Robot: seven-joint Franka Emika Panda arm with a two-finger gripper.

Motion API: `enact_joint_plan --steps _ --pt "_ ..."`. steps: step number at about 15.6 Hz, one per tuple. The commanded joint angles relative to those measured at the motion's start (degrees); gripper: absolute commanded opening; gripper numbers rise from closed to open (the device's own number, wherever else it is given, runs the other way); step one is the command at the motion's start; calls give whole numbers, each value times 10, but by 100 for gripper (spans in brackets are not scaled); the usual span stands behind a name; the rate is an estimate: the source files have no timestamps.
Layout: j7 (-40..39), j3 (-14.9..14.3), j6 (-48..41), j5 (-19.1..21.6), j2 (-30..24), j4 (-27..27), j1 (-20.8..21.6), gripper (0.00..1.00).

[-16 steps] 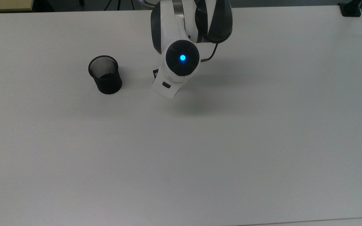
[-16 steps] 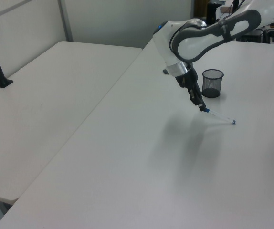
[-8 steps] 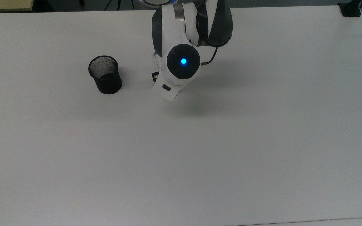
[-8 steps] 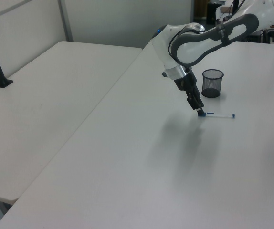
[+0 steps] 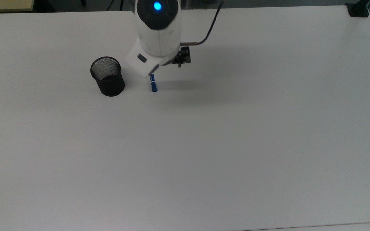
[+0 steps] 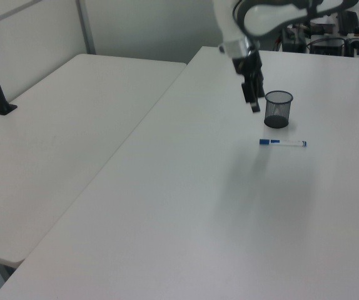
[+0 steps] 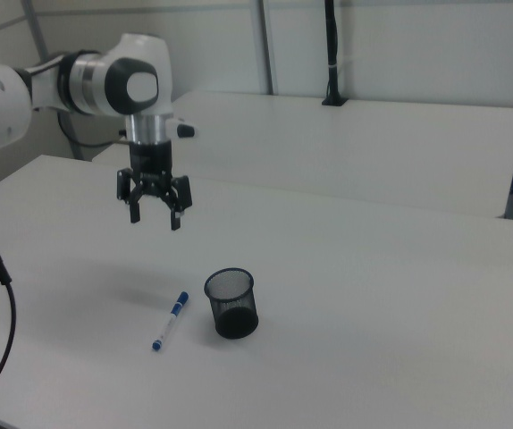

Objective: Remove the marker

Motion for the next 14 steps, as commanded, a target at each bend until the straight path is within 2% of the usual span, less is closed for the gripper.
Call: enact_joint_plan --steps 1,10,14 --pt "12 0 -22 -7 -80 -21 -35 100" --pt "25 1 5 3 -170 -34 -123 100" --pt "25 2 42 2 -213 -105 -125 100"
